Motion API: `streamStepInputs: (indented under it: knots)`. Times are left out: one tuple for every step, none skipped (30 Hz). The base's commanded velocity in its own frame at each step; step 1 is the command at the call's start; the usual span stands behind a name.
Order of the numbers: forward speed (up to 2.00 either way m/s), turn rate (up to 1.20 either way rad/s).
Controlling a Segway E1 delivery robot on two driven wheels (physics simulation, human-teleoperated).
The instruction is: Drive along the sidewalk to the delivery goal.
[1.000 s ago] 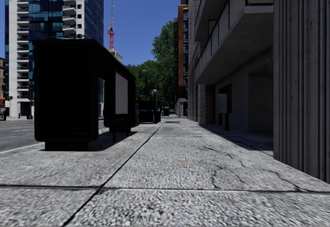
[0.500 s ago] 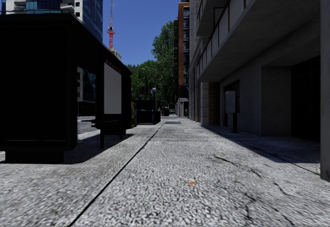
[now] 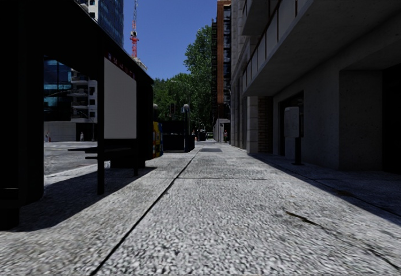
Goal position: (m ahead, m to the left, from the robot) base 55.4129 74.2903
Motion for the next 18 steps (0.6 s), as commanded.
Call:
streamStepInputs:
  knots:
    - [1.91, 0.0]
    - [1.91, 0.0]
    - [1.91, -0.1]
    - [1.91, -0.14]
    - [1.91, -0.23]
    - [1.91, -0.28]
    - [1.91, -0.3]
    - [1.91, -0.31]
    - [1.91, -0.28]
    - [1.91, -0.14]
    - [1.91, -0.02]
    - [1.91, 0.0]
    - [1.91, 0.0]
    - [1.91, 0.0]
    - [1.91, 0.0]
    - [1.91, 0.0]
    - [1.91, 0.0]
    - [1.91, 0.0]
